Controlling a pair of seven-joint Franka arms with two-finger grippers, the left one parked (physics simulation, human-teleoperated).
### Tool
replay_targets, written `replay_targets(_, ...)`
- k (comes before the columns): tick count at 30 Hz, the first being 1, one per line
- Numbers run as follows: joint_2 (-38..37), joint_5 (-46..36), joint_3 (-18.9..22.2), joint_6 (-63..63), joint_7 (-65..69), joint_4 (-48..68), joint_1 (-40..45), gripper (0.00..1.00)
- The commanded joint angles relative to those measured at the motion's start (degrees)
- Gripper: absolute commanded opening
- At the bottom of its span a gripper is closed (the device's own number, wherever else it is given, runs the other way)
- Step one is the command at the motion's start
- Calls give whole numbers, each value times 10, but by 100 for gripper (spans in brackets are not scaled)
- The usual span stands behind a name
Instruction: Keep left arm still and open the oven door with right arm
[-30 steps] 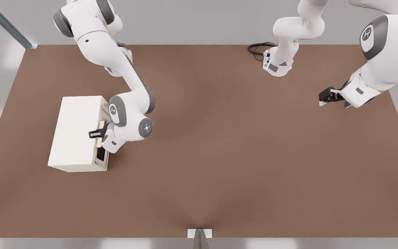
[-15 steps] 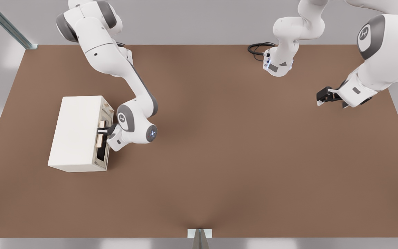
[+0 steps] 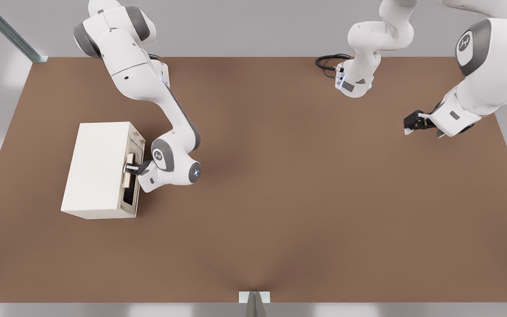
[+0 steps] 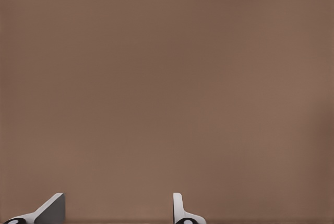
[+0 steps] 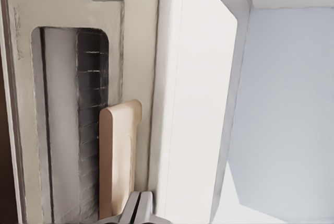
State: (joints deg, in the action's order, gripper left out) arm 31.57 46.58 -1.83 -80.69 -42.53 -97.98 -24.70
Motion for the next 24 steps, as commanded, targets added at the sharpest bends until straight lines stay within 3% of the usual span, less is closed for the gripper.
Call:
replay_targets(1, 2, 3, 0, -5, -109, 0, -1, 21)
replay_targets(6, 4, -4, -1, -5, -110, 4, -5, 21)
replay_targets(8, 27, -58, 0, 4, -133, 54, -43, 21)
replay_targets(11, 169, -165, 0, 39, -262, 265, -149, 21)
replay_targets(13, 197, -286, -1, -10, -281, 373, -138, 23)
replay_targets(14, 177, -344, -1, -17, -160, 373, -98, 100)
replay_targets(15, 149, -359, -2, -25, 6, 373, -53, 100)
replay_targets(18, 18, -438, -3, -47, 299, 352, 99, 100)
replay_targets(19, -53, -446, -4, -62, 339, 292, 141, 100)
replay_targets(20, -130, -446, -37, -93, 361, 218, 201, 100)
replay_targets(22, -198, -448, -38, -92, 414, 173, 241, 100)
replay_targets(24, -215, -449, -35, -92, 413, 160, 250, 100)
